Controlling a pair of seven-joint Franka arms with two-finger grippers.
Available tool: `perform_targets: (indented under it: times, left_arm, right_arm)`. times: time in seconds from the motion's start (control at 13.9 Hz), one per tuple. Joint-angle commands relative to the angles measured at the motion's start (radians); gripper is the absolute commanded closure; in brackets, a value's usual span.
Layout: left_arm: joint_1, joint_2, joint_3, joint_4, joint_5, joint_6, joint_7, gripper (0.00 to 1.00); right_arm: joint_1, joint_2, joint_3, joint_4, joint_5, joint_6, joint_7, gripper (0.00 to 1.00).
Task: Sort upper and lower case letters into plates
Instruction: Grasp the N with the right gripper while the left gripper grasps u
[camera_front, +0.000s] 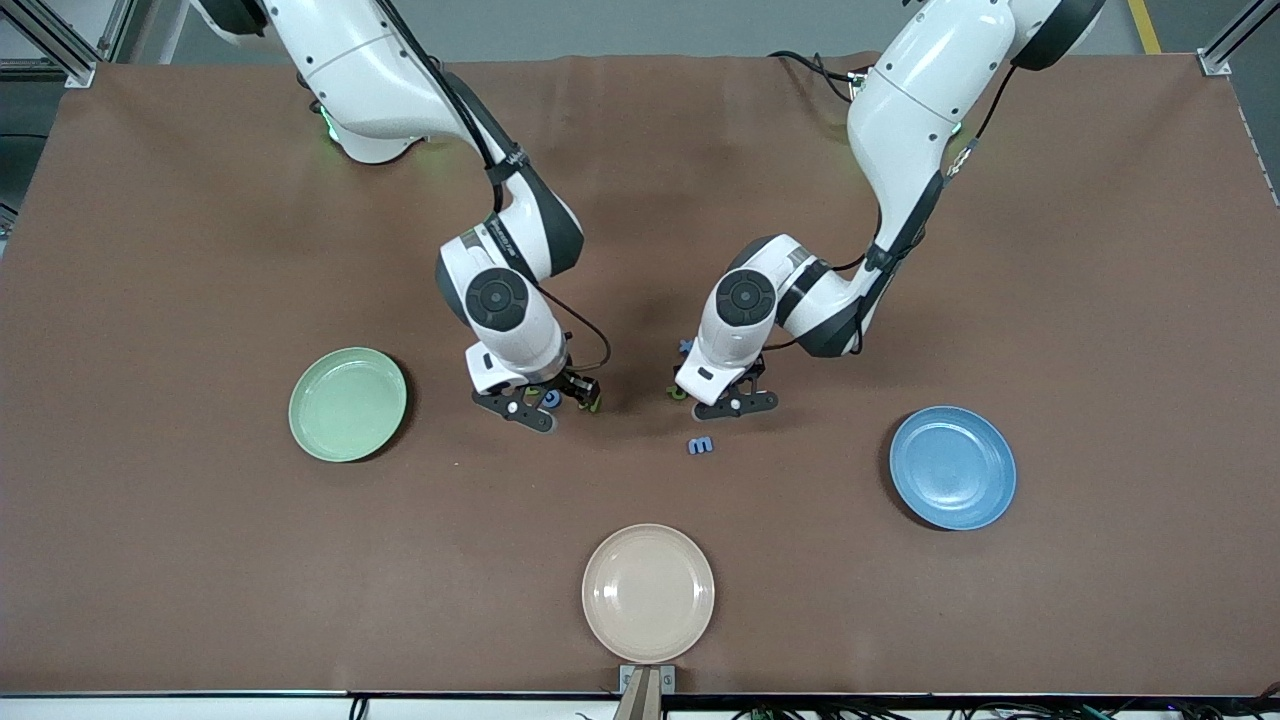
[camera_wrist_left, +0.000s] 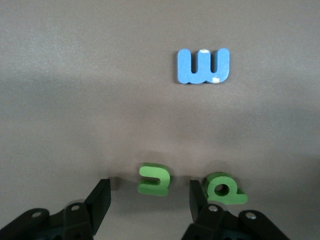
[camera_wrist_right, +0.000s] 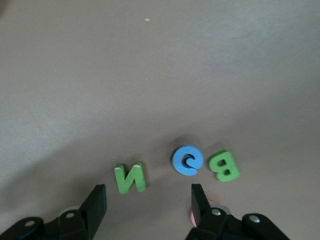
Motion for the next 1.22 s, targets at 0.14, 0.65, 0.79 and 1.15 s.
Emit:
perform_targets:
  times: [0.14,0.65,0.79,1.15]
  left_arm:
    - [-0.020,0.012,0.015,0.027,0.034,0.005,-0.011,0.40]
    - [-0.017,0.036,0.018,0.046,0.039,0.000,-0.012,0.62]
    - [-0.012,0.035,0.019,0.044,0.040,-0.006,-0.009,0.87]
    - [0.021,-0.020,0.097,0.055,0.065,-0.008,-0.009,1.00]
  right_arm:
    - [0.033,0.109,-0.016,0.115,-0.039,-0.003,0.043,0.24]
    - [0.047,0.166,-0.015,0.159,-0.088,-0.002,0.094,0.31]
    - [0.050,0.173,-0.015,0.166,-0.088,0.000,0.095,0.35]
    - [0.050,0.173,-0.013,0.160,-0.080,0.046,0.109,0.65]
